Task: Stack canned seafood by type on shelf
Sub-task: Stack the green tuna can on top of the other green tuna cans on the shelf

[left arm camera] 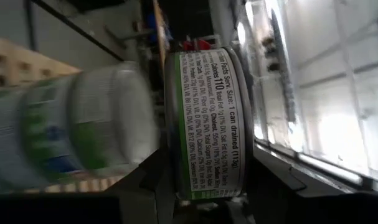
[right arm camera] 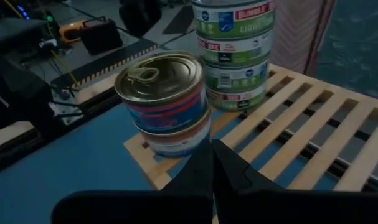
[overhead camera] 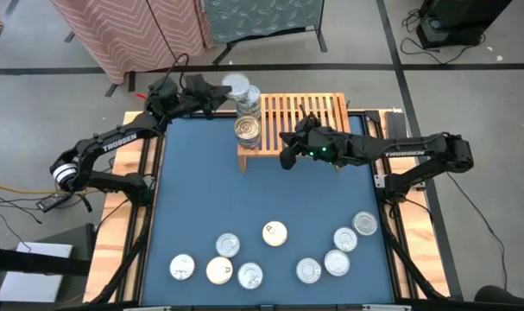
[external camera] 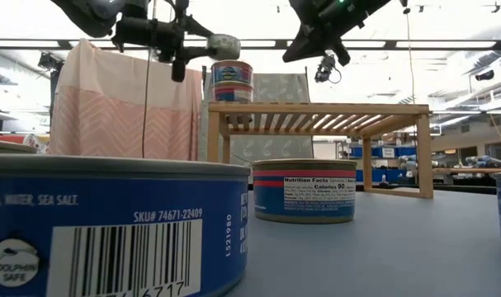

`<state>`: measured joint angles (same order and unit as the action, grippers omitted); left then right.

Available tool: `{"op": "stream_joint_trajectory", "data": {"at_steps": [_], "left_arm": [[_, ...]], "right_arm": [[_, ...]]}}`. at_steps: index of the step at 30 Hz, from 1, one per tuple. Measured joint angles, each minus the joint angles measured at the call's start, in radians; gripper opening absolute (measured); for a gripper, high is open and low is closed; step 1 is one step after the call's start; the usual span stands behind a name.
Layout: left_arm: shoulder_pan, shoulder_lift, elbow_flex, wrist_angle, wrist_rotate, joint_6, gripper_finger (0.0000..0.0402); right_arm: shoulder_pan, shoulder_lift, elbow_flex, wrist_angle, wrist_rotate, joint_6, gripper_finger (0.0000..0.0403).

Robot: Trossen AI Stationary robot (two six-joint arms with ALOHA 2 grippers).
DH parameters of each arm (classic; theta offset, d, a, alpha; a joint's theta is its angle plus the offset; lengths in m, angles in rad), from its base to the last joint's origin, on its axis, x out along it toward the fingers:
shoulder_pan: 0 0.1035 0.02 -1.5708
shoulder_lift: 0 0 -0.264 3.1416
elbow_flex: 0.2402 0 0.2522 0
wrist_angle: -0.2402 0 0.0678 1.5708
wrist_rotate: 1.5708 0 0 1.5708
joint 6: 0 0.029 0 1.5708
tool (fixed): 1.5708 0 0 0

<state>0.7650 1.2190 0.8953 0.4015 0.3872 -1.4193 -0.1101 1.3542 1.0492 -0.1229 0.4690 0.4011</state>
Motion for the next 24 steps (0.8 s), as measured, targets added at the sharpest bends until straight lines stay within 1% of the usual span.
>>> {"op": "stream_joint_trajectory", "data": {"at_steps": [7,12,15,24], "left_arm": [[0.000,0.025,0.020,-0.028,0.010,0.004,0.0158],[0.000,0.029,0.022,-0.084,-0.006,0.077,0.0158],[0.000,0.029,0.022,-0.053,-0.022,0.089,0.0158],[-0.002,0.028,0.022,-0.011,-0.016,0.105,0.0159]], "right_arm": [[0.002,-0.004,0.000,0.019,-0.002,0.000,0.0001],[-0.003,-0.011,0.000,0.025,0.003,0.000,0.0011],[-0.003,-0.010,0.000,0.025,0.005,0.000,0.0021],[-0.003,-0.011,0.000,0.024,0.005,-0.001,0.0048]]}}
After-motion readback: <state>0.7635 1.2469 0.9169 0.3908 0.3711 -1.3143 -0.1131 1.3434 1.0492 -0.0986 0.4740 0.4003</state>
